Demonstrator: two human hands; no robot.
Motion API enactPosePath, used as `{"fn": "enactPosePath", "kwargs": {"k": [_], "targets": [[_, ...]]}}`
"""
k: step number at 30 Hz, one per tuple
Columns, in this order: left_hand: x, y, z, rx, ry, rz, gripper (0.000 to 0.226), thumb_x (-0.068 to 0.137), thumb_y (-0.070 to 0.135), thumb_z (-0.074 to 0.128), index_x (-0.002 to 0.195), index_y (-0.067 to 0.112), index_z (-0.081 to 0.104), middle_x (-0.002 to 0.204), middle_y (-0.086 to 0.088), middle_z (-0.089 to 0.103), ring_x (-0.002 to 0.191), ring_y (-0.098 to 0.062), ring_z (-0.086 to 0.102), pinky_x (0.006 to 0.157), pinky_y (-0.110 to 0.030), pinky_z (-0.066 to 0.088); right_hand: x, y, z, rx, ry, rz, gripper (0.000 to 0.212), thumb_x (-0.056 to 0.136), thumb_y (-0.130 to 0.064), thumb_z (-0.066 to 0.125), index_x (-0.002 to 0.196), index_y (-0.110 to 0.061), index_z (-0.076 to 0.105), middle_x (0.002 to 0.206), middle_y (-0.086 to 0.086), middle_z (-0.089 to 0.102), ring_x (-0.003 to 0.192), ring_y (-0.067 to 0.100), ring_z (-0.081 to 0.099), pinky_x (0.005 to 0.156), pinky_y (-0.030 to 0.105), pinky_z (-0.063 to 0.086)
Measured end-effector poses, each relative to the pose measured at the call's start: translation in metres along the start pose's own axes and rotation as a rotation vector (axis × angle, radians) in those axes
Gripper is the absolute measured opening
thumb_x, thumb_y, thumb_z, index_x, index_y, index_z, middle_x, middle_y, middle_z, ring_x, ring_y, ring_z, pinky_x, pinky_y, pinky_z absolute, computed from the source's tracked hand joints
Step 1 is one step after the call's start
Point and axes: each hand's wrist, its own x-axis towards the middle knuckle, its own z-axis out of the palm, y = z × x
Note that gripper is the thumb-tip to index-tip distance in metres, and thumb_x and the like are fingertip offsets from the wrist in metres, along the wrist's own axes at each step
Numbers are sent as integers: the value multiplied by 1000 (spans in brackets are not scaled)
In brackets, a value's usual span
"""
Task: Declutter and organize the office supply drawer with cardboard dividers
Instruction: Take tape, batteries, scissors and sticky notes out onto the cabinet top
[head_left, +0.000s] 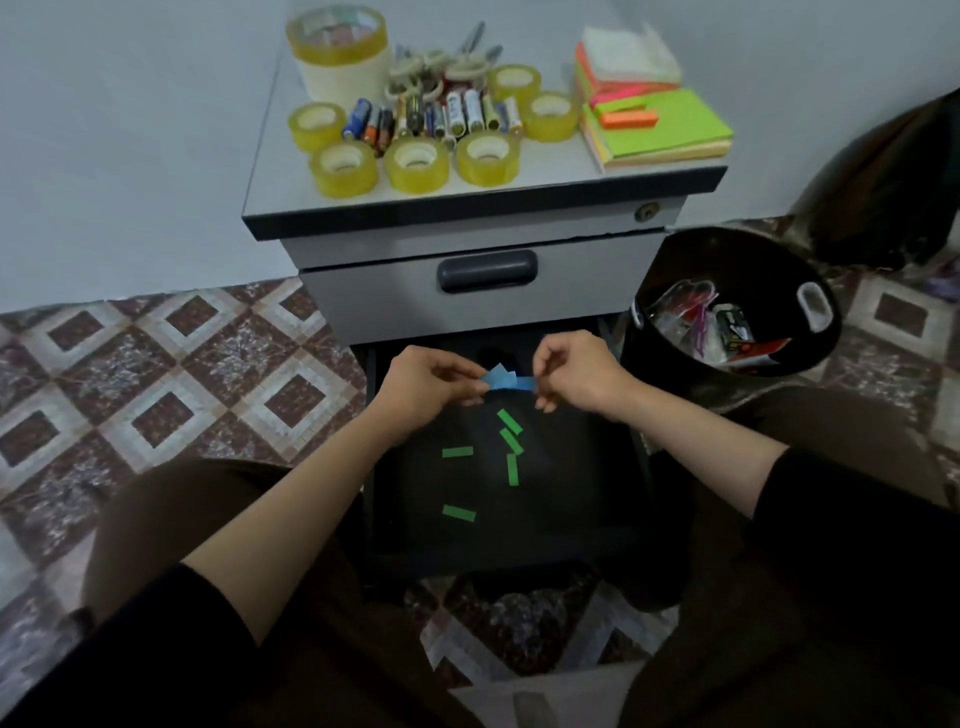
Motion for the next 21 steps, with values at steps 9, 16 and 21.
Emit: {"fn": "enactPosePath", "kwargs": {"k": [9,16,21], "targets": [[-4,8,3,-2,16,54,21,84,2,63,103,6,68,93,-1,66,81,-8,66,71,-12,53,-20,-7,-17,245,-8,-16,13,85,7,57,84,1,68,69,14,65,53,12,62,60,18,55],[3,18,8,-95,51,158,10,81,4,66,89,10,69,75,-1,66,63,-2,63,64,-12,52,-18,-11,-14,352,-52,-71,25,81,-17,70,92,5,70,74,11,67,60,12,62,61,21,52],[5,16,17,-18,66,214,13,79,4,69,78,17,68,72,2,65,59,-1,61,62,-11,49,-14,-13,-11,383,-13,-105,6,83,0,64,78,-1,64,71,14,64,52,12,61,52,18,52]]}}
